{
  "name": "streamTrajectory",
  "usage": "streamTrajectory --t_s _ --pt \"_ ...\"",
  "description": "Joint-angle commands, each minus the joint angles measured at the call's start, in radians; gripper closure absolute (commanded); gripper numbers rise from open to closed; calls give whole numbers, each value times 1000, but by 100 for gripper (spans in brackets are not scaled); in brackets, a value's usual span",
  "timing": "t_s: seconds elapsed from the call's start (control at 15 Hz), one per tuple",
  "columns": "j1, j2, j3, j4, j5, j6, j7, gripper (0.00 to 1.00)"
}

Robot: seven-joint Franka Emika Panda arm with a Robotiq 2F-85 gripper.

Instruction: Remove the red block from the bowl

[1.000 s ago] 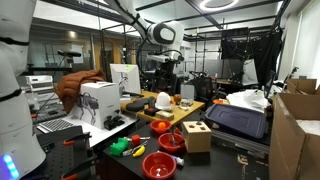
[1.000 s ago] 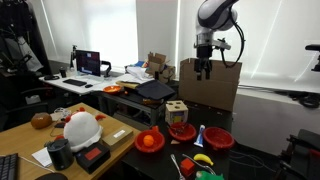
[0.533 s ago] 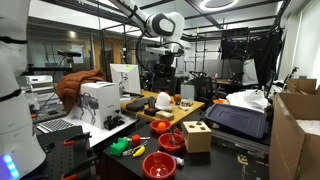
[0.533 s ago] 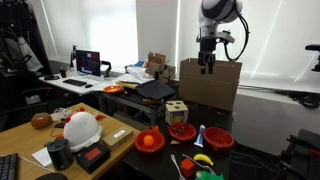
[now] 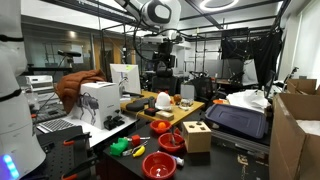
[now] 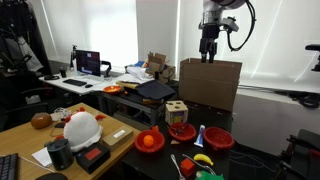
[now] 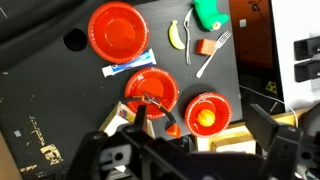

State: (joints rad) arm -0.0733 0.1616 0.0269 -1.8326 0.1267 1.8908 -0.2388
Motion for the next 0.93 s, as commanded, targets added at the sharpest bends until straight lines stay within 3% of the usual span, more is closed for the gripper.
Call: streamTrajectory --t_s 0.0,0.33,0.67,0.87 --pt "15 -87 -12 -64 -10 41 -2 0" --pt "33 -114 -5 -99 -15 91 13 0" --pt "75 -101 6 -132 -65 193 119 0" --pt "78 -75 4 -102 -63 164 99 0"
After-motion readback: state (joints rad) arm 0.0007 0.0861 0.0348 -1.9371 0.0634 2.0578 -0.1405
